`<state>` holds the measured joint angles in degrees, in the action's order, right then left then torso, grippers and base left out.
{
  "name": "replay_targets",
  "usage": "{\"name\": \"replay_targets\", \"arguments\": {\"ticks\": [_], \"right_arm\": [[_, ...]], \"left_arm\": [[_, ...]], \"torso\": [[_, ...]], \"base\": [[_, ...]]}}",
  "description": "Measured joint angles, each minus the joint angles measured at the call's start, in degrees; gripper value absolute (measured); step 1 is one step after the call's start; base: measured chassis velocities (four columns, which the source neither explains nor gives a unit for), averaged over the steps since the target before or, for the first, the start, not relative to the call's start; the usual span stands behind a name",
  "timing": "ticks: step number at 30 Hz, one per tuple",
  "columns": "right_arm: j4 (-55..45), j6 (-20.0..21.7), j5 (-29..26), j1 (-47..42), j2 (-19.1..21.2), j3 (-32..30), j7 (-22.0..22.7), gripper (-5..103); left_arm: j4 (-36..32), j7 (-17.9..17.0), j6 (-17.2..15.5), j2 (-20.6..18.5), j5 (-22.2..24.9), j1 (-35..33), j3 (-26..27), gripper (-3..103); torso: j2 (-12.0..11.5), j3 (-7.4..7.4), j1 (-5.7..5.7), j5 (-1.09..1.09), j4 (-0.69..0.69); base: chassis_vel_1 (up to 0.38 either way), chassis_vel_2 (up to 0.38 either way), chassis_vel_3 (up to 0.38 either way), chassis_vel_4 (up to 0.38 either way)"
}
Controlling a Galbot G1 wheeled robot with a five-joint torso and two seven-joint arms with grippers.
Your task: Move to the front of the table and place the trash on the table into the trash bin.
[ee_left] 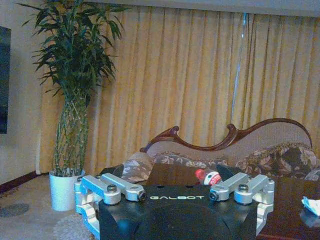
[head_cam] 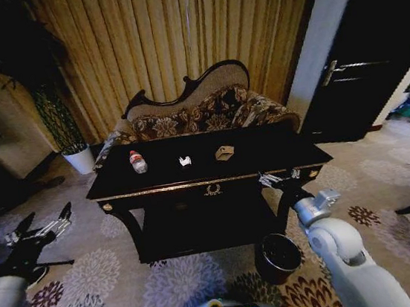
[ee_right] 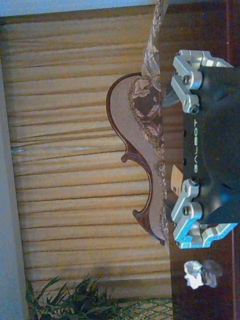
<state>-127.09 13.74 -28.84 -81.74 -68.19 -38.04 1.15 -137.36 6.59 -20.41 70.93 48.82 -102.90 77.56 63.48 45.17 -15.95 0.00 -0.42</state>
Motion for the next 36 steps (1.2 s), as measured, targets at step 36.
{"name": "replay_targets", "arguments": {"ticks": [36], "right_arm": [[0.76, -1.05, -0.55, -0.5, -0.04, 2.0, 0.29, 100]], "left_arm": [[0.01, 0.95, 0.23, 0.61, -0.14, -0.15, -0.26, 100]], "torso": [[0.0, 0.0, -0.01, 0.0, 0.0]], "base": [[-0.076, 0.081, 0.076, -0.082]]}}
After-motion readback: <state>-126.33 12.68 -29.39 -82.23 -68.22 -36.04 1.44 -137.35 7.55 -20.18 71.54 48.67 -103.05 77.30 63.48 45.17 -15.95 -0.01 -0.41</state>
